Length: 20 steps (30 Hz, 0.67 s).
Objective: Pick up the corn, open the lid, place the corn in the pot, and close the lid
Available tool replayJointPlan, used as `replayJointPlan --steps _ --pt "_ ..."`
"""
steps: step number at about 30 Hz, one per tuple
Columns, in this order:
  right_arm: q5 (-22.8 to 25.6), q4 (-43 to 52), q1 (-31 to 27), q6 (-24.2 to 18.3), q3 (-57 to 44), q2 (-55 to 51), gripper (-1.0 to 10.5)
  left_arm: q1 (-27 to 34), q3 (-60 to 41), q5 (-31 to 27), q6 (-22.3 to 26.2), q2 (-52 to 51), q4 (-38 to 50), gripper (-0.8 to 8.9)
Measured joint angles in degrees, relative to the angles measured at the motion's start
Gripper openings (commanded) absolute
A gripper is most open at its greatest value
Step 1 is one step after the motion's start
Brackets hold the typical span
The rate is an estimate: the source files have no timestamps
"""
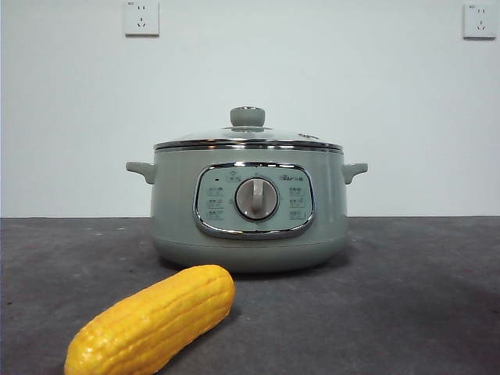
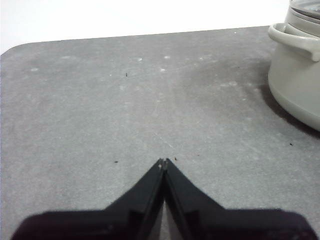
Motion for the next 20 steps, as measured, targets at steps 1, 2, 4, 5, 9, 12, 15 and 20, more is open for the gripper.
replayJointPlan --steps 1,2,4,5,9,12,15,20 --pt "0.0 0.2 0.0 2.01 0.0 0.0 0.0 0.0 0.0 0.0 0.0 0.0 0.15 -0.04" --pt "0.0 0.35 0.0 3.8 0.0 0.0 0.0 0.0 0.0 0.07 0.0 0.0 0.35 -0.04" --pt "-0.9 0.55 0.0 8.15 0.0 0.0 0.0 0.0 0.02 0.63 -0.7 0.0 0.66 -0.04" --pt "-1.51 0.5 0.0 9.99 0.0 0.0 -0.1 0.0 0.02 1.33 -1.22 0.0 0.72 -0.04" --pt "-4.04 -1.31 0.0 18.01 0.98 0.02 -0.1 0.0 1.38 6.05 -2.6 0.04 0.39 -0.05" --pt "-4.48 -4.61 0.0 22.01 4.09 0.57 -0.1 0.0 4.11 9.14 -3.96 0.04 0.37 -0.05" --pt "-5.31 -7.76 0.0 23.65 8.37 2.08 -0.1 0.0 7.15 11.87 -6.01 0.66 0.13 -0.05" --pt "-8.37 -13.97 0.02 24.41 16.61 6.88 -0.1 0.0 12.79 16.81 -8.46 3.89 -2.12 -0.06"
